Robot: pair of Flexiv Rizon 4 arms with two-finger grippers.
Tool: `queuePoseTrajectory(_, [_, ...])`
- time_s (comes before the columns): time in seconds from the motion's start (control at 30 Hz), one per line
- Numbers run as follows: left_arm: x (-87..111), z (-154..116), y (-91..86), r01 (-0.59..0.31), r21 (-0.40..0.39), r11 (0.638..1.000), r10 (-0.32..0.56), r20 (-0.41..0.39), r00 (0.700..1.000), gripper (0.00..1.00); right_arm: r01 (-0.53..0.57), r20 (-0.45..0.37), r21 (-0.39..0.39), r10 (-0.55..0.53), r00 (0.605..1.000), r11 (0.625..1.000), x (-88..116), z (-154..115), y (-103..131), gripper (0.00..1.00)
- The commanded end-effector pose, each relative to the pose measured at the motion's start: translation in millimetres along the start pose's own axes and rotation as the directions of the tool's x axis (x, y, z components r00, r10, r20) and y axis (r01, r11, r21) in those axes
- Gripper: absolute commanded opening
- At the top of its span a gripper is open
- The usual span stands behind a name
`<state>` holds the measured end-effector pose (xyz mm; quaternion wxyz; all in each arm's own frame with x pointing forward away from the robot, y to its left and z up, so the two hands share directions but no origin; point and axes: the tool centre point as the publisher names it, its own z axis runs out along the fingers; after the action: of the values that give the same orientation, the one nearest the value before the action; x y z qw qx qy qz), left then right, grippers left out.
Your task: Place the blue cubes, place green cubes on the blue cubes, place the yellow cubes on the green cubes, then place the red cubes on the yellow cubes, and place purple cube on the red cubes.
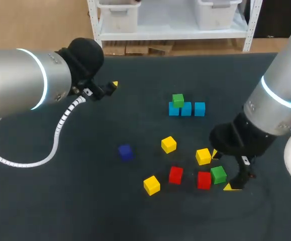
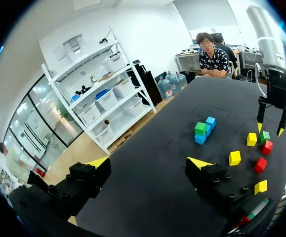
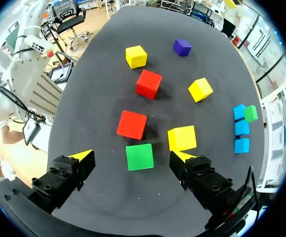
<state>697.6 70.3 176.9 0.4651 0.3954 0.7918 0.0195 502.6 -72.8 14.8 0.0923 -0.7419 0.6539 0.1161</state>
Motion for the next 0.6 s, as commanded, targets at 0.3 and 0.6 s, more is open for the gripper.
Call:
queuePoseTrajectory(0.3, [-0.1, 1, 0.4, 0.001, 0.001, 1.000, -0.001, 0.002, 1.000, 1.00, -0.013, -0.033, -0.016, 0.012, 0.999, 1.000, 3, 20, -4, 0.48])
queuePoseTrajectory(0.6, [-0.1, 1, 0.4, 0.001, 0.001, 1.000, -0.001, 0.002, 1.000, 1.00, -0.036, -0.035, 0.007, 0.036, 0.999, 0.999, 5, 16, -9, 0.00])
